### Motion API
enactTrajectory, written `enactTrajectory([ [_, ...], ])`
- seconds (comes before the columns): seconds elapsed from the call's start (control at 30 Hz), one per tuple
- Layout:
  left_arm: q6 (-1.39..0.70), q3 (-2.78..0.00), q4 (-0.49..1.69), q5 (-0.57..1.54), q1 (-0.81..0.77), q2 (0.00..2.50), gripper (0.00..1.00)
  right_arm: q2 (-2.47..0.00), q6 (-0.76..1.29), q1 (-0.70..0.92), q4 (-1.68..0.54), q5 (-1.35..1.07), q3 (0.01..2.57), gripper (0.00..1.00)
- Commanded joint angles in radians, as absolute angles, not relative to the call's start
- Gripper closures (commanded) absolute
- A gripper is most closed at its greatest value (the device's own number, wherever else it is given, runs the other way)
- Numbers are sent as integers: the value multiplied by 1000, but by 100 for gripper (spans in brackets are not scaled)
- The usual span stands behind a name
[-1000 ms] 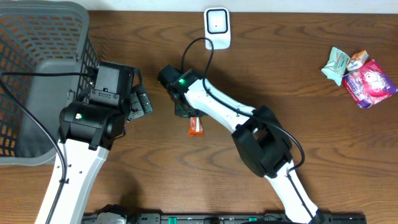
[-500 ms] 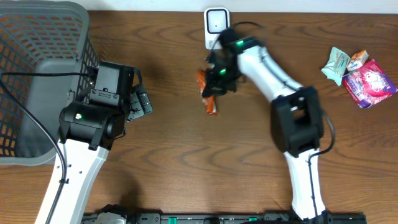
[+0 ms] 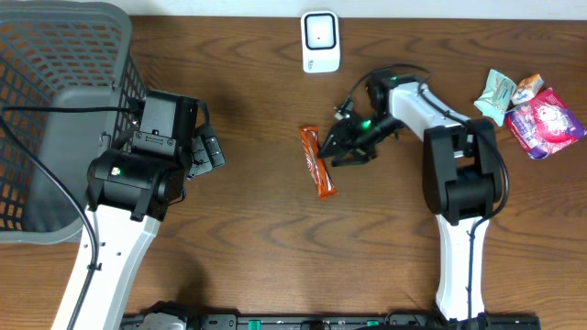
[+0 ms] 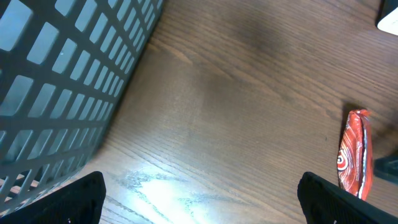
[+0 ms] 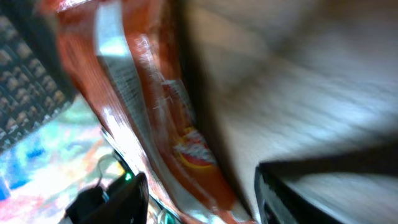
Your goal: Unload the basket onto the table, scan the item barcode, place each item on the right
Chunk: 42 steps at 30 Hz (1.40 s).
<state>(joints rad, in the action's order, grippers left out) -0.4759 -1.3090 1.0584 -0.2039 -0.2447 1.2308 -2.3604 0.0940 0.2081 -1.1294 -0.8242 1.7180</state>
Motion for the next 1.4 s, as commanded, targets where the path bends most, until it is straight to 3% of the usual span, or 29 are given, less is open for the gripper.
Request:
enactTrajectory([
  [0.0, -492, -1313, 1062, -198, -241, 1233, 2, -2345, 111, 189, -1199, -522, 1800, 48],
  [0.23, -492, -1313, 1062, -198, -241, 1233, 2, -2229, 112, 277, -1268, -364, 1917, 48],
  [0.47, -492, -1313, 1062, -199, -241, 1233, 2, -2211, 189, 462, -1275, -259, 1903, 75],
  [0.63, -492, -1313, 1062, -198, -241, 1233, 2, -2211, 250, 582, -1263, -74, 1882, 72],
  [0.73, -492, -1313, 1062, -199, -241, 1233, 2, -2211, 281, 611, -1232, -65, 1853, 76],
  [0.93, -492, -1313, 1062, -198, -241, 1233, 2, -2211, 284, 609, -1129, -54, 1766, 73],
  [1.13, -492, -1313, 1062, -198, -241, 1233, 2, -2211, 284, 601, -987, 209, 1657, 68],
  [1.37, -492, -1313, 1061, -199, -241, 1233, 2, -2211, 273, 603, -971, 377, 1653, 67],
])
